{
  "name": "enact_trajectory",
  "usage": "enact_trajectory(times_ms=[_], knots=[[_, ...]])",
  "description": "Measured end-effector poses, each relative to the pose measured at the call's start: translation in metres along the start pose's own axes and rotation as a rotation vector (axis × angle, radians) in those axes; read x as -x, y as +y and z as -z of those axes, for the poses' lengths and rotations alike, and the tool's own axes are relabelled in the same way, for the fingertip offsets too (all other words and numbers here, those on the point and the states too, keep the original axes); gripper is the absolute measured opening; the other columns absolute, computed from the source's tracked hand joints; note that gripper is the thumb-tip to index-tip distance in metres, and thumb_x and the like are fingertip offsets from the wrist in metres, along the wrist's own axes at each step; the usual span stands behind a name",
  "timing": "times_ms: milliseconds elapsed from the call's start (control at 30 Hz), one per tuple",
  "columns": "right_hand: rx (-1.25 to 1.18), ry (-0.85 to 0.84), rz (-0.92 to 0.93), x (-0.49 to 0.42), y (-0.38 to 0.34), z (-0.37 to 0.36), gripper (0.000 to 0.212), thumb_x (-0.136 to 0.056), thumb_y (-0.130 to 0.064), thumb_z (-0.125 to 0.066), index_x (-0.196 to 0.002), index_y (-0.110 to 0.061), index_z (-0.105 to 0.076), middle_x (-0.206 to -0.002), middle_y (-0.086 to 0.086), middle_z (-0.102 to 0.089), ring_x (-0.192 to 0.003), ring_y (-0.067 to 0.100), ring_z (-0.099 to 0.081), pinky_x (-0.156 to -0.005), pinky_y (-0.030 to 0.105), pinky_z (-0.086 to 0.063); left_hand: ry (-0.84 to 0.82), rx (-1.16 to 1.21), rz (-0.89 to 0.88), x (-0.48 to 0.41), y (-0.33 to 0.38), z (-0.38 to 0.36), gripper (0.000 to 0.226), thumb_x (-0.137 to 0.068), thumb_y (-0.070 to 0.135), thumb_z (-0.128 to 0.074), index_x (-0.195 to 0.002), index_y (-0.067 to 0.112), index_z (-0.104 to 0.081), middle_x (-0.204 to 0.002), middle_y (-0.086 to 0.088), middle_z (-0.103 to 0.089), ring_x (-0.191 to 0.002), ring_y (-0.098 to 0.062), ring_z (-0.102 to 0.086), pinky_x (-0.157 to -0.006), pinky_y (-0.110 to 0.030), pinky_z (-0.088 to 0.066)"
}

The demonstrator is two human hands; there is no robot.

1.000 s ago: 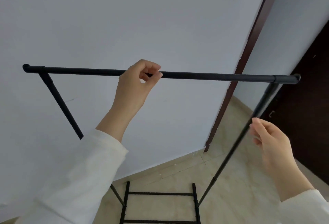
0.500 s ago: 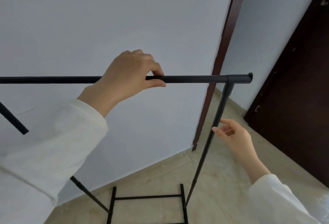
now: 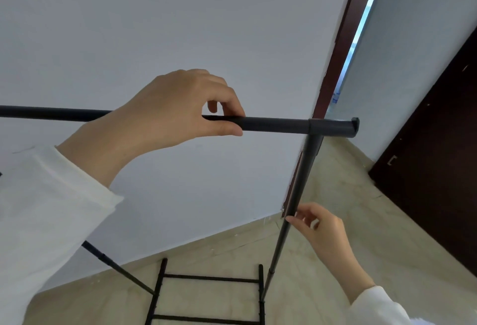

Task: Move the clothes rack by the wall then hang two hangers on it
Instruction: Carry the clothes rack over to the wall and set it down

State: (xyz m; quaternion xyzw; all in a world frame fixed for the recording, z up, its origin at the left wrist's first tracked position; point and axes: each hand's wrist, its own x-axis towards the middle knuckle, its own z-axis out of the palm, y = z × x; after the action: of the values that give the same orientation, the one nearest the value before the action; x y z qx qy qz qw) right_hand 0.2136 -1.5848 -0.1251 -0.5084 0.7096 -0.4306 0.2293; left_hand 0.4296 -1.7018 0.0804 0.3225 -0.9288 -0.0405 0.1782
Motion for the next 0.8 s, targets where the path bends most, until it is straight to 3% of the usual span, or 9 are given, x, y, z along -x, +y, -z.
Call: enact_trajectory(times_ms=[233, 367, 467, 567, 700, 800], knots=[[0.011, 0.043, 0.035, -0.019, -0.001, -0.014, 0.014, -0.074, -0.016, -0.072, -0.079, -0.025, -0.061, -0.063, -0.015, -0.057, -0.063, 0.000, -0.052, -0.058, 0.005, -0.039, 0.025, -0.090, -0.055, -0.010, -0.017, 0.008, 0.015, -0.075, 0.049, -0.058, -0.085, 0.039, -0.064, -0.079, 0.023, -0.054, -0.086, -0.001, -0.042, -0.069, -0.012, -0.029], [0.034, 0.049, 0.040, -0.040, -0.011, -0.017, 0.016, -0.074, -0.019, -0.072, -0.081, -0.025, -0.060, -0.067, -0.016, -0.057, -0.063, 0.005, -0.052, -0.058, 0.004, -0.040, 0.018, -0.118, -0.018, -0.020, -0.031, 0.015, 0.018, -0.076, 0.049, -0.058, -0.086, 0.037, -0.065, -0.079, 0.021, -0.054, -0.084, 0.001, -0.043, -0.066, -0.022, -0.030], [0.072, 0.060, 0.052, -0.061, -0.013, -0.019, 0.014, -0.073, -0.021, -0.073, -0.084, -0.021, -0.065, -0.067, -0.015, -0.058, -0.065, 0.005, -0.053, -0.059, 0.004, -0.041, 0.044, -0.104, 0.018, -0.027, -0.037, 0.015, 0.016, -0.077, 0.048, -0.058, -0.087, 0.037, -0.065, -0.078, 0.016, -0.053, -0.087, -0.005, -0.047, -0.066, -0.013, -0.029], [0.083, 0.050, 0.028, -0.082, -0.018, -0.023, 0.014, -0.075, -0.023, -0.071, -0.087, -0.021, -0.063, -0.068, -0.015, -0.055, -0.066, 0.004, -0.051, -0.055, 0.011, -0.041, 0.063, -0.133, 0.054, -0.037, -0.045, 0.018, 0.017, -0.079, 0.046, -0.059, -0.090, 0.035, -0.066, -0.074, 0.018, -0.051, -0.086, -0.008, -0.047, -0.064, -0.007, -0.023], [0.087, 0.050, 0.011, -0.108, -0.020, -0.029, 0.018, -0.079, -0.025, -0.066, -0.096, -0.018, -0.065, -0.068, -0.014, -0.054, -0.069, 0.010, -0.051, -0.063, 0.018, -0.043, 0.066, -0.139, 0.109, -0.050, -0.053, 0.018, 0.019, -0.081, 0.046, -0.058, -0.092, 0.033, -0.066, -0.075, 0.016, -0.052, -0.087, -0.011, -0.050, -0.063, -0.026, -0.026], [0.091, 0.042, 0.003, -0.122, -0.018, -0.033, 0.023, -0.080, -0.027, -0.065, -0.101, -0.016, -0.066, -0.070, -0.013, -0.055, -0.073, 0.016, -0.052, -0.072, 0.033, -0.050, 0.085, -0.155, 0.127, -0.059, -0.057, 0.012, 0.021, -0.082, 0.044, -0.057, -0.094, 0.030, -0.067, -0.087, 0.013, -0.055, -0.091, -0.014, -0.053, -0.073, -0.026, -0.026]])
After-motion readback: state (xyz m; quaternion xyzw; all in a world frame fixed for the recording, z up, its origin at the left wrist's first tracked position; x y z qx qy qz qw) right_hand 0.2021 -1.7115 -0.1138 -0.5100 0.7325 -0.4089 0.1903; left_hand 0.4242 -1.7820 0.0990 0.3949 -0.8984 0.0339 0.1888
